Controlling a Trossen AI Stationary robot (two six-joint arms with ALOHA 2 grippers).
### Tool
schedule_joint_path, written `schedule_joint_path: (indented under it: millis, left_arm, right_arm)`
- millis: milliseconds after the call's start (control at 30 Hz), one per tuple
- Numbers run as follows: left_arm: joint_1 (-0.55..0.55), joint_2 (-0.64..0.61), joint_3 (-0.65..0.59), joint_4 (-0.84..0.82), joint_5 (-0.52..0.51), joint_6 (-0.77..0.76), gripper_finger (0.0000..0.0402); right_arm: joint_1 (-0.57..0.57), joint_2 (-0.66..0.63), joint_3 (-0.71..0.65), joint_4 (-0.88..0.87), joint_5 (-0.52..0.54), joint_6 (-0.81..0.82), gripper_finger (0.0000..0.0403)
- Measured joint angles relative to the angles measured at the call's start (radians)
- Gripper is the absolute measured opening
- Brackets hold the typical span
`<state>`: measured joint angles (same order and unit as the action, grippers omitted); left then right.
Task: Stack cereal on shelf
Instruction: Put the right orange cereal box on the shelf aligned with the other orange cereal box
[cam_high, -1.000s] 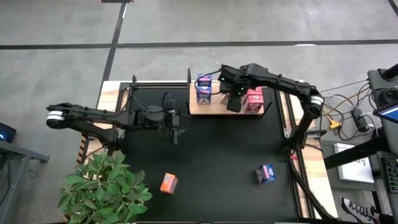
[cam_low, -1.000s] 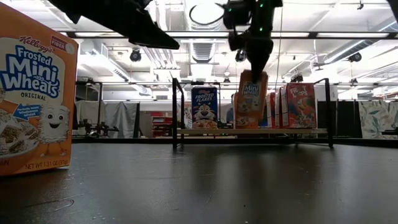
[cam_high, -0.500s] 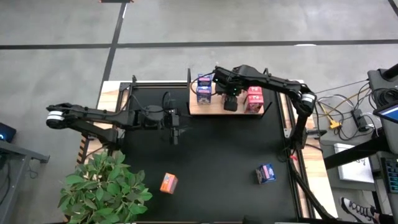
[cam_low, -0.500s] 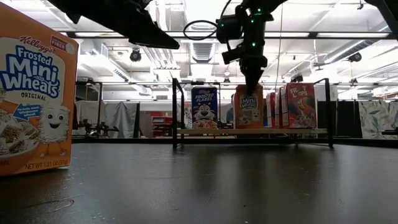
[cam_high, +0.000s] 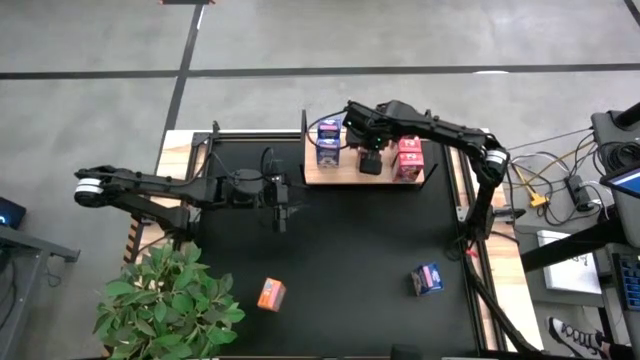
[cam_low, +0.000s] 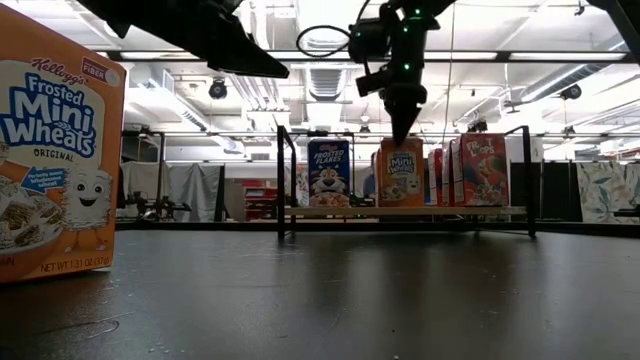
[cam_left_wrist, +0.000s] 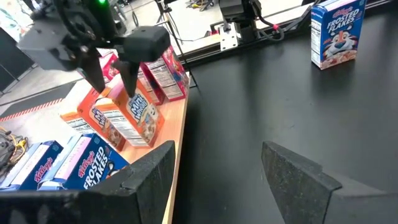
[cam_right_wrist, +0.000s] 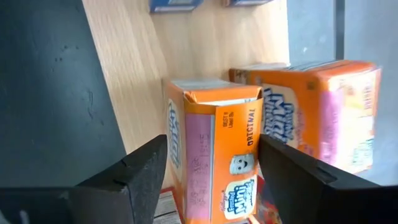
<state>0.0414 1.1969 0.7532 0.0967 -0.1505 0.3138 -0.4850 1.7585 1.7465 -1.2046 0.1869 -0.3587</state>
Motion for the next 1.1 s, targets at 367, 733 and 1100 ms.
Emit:
schedule_joint_path:
  millis: [367,733,1100]
  left_arm:
    - [0.0,0.0,0.0,0.0,0.0,-0.001,0.0223]
    - [0.0,0.0,0.0,0.0,0.001,-0.012,0.0223]
    - [-0.001,0.0,-0.001,0.0,0.001,0.001,0.0223]
  right_arm:
    - [0.033,-0.014,0.173,-0.124,-0.006,0.111,0.0217]
    - [0.17,-0.094,0.008,-0.07,-0.011,0.274,0.0025]
    - [0.183,-0.14,-0.324,0.204,0.224,0.317,0.0011]
